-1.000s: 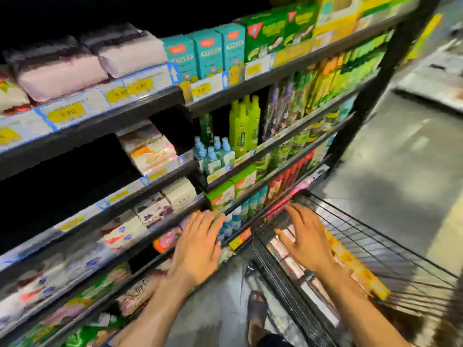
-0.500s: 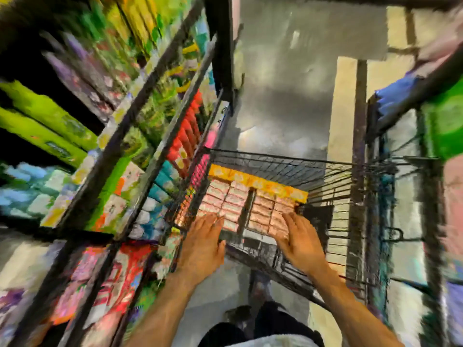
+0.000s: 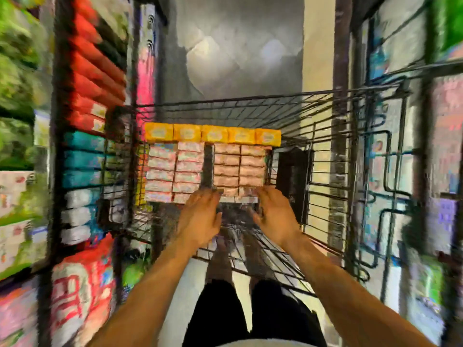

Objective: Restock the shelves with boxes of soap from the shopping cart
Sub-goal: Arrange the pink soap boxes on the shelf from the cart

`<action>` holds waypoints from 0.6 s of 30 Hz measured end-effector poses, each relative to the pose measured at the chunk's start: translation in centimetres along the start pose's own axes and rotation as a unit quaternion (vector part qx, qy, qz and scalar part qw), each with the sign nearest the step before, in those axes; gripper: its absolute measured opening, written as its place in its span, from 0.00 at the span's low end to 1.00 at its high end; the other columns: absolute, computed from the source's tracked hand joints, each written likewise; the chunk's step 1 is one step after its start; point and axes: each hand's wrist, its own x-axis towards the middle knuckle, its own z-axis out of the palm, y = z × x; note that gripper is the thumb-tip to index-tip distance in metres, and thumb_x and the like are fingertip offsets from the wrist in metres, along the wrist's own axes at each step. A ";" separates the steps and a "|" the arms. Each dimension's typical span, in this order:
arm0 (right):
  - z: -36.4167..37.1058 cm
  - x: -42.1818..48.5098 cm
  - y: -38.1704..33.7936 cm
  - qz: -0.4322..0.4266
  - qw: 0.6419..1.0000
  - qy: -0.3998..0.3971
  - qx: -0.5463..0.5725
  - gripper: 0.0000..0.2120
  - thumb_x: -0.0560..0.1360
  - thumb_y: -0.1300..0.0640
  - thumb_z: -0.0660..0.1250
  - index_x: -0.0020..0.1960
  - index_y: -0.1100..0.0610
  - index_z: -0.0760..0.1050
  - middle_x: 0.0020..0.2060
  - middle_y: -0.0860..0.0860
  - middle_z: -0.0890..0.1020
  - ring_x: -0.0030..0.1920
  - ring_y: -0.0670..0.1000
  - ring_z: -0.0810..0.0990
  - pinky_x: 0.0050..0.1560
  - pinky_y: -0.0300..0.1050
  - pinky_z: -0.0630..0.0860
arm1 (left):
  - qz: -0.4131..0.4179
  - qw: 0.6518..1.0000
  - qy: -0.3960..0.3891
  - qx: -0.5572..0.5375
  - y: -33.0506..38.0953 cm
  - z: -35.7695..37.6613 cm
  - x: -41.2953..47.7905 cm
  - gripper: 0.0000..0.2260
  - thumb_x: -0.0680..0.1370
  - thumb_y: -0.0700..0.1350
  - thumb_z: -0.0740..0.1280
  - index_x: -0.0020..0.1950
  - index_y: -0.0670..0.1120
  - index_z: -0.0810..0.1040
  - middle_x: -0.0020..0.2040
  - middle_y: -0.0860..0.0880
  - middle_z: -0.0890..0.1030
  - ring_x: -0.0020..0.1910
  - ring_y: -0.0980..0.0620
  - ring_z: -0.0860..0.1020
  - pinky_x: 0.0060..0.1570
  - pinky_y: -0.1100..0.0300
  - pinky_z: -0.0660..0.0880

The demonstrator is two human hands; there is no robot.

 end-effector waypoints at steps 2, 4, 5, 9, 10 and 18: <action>2.3 1.1 1.5 0.015 1.000 -0.007 0.013 0.31 0.73 0.51 0.75 0.73 0.58 0.70 0.66 0.58 0.76 0.65 0.61 0.75 0.63 0.57 0.77 | 0.012 1.000 -0.023 -0.001 -1.1 2.6 2.3 0.25 0.73 0.47 0.64 0.70 0.43 0.74 0.67 0.41 0.76 0.65 0.38 0.75 0.66 0.45 0.73; 4.3 2.1 2.5 0.029 0.999 -0.019 0.016 0.32 0.73 0.52 0.75 0.74 0.58 0.70 0.68 0.58 0.76 0.67 0.61 0.74 0.65 0.56 0.75 | 0.009 0.999 -0.045 0.010 -2.1 4.9 4.2 0.25 0.73 0.47 0.66 0.70 0.44 0.74 0.67 0.41 0.76 0.65 0.38 0.74 0.66 0.45 0.72; 5.3 2.7 2.9 0.039 0.999 -0.023 0.015 0.33 0.72 0.53 0.76 0.74 0.58 0.70 0.68 0.58 0.75 0.68 0.61 0.73 0.65 0.56 0.75 | 0.009 0.998 -0.058 0.010 -2.6 5.9 5.2 0.25 0.73 0.46 0.67 0.70 0.44 0.75 0.67 0.41 0.76 0.64 0.38 0.74 0.66 0.45 0.72; 9.1 4.5 4.6 0.047 0.998 -0.025 0.012 0.34 0.69 0.56 0.77 0.72 0.59 0.72 0.66 0.59 0.75 0.65 0.61 0.73 0.63 0.57 0.76 | 0.023 0.996 -0.081 0.022 -4.3 9.3 7.6 0.26 0.72 0.44 0.70 0.70 0.43 0.73 0.66 0.41 0.75 0.63 0.38 0.73 0.61 0.46 0.72; 9.9 4.8 4.9 0.044 0.999 -0.018 0.009 0.34 0.69 0.56 0.78 0.72 0.60 0.72 0.66 0.60 0.76 0.65 0.62 0.73 0.63 0.57 0.77 | 0.031 0.996 -0.079 0.029 -4.7 10.0 7.9 0.26 0.72 0.45 0.70 0.70 0.43 0.73 0.67 0.42 0.74 0.64 0.39 0.72 0.61 0.46 0.73; 14.3 6.4 6.2 0.041 0.996 0.076 -0.038 0.26 0.71 0.57 0.75 0.68 0.60 0.74 0.61 0.60 0.76 0.58 0.63 0.75 0.54 0.56 0.73 | 0.103 0.989 -0.012 0.105 -7.4 14.0 9.5 0.21 0.76 0.44 0.62 0.69 0.45 0.72 0.63 0.42 0.74 0.56 0.40 0.72 0.53 0.47 0.70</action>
